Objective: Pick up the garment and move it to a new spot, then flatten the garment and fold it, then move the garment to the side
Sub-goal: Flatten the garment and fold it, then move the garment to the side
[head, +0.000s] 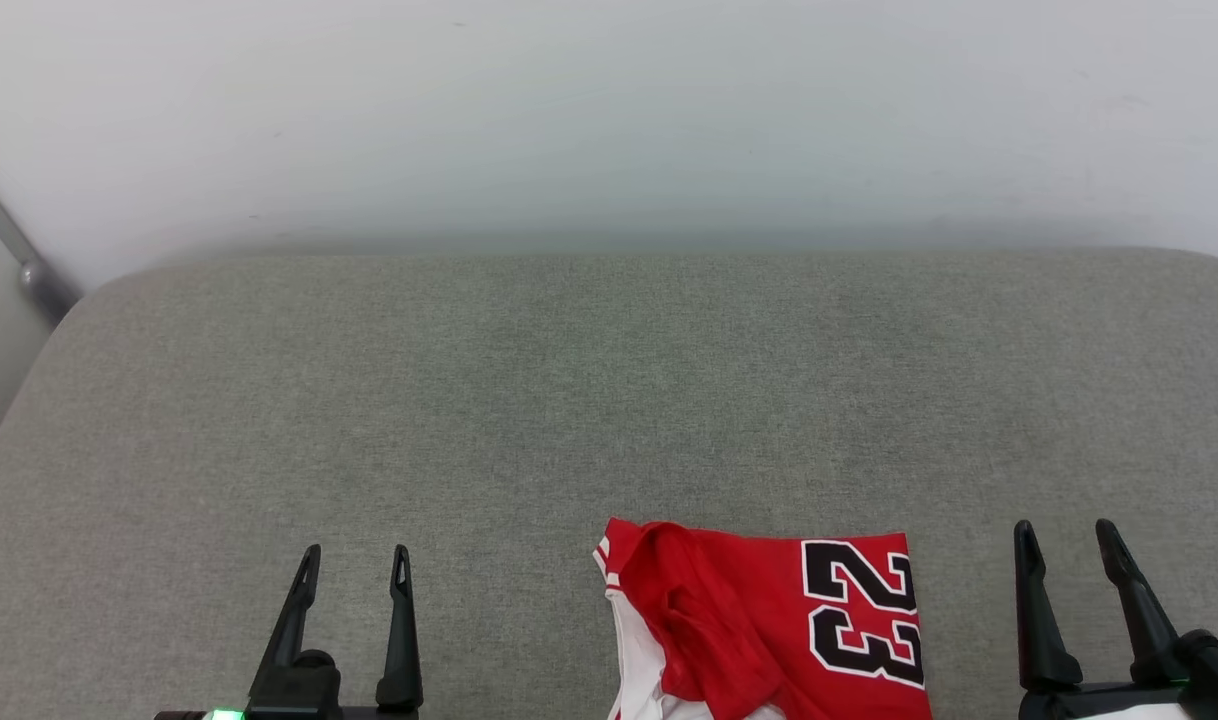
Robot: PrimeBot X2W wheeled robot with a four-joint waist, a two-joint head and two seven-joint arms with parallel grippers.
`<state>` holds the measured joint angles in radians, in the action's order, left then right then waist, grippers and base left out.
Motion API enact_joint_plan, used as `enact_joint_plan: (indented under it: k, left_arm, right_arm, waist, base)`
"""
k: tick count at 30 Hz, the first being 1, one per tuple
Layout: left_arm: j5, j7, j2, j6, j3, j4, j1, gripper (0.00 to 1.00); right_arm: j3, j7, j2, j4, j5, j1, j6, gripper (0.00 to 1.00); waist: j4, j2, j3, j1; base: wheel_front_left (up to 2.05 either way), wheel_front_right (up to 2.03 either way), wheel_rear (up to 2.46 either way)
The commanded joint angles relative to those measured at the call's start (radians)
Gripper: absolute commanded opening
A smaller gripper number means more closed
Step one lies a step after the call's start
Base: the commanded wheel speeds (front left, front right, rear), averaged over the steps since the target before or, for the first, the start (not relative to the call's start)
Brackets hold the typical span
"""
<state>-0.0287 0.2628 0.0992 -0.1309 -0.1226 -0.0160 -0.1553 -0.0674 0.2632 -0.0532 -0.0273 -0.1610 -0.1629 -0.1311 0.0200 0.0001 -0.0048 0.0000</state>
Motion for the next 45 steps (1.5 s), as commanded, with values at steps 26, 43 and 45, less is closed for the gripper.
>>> enact_joint_plan:
  k: [26, 43, 45]
  left_arm:
    - [0.009, 0.002, -0.014, 0.018, 0.014, -0.006, 0.047, 1.00]
    - [0.020, 0.002, -0.021, 0.040, -0.001, -0.012, 0.157, 1.00]
    - [0.021, 0.002, -0.023, 0.040, -0.004, -0.011, 0.173, 1.00]
  right_arm:
    - [0.316, -0.725, -0.501, 0.002, -0.358, 0.441, 0.001, 1.00]
    - [0.424, -1.097, -0.547, 0.088, -0.890, 0.359, 0.001, 1.00]
    - [0.443, -1.094, -0.534, 0.099, -0.910, 0.364, 0.001, 1.00]
  waist:
    - [0.001, -0.0001, 0.088, 0.0000]
    - [0.060, -0.0001, 0.258, 0.0000]
    - [0.072, -0.0001, 0.282, 0.0000]
  base:
    - [0.00, 0.00, 0.00]
    - [0.00, 0.00, 0.00]
    - [0.00, 0.00, 0.00]
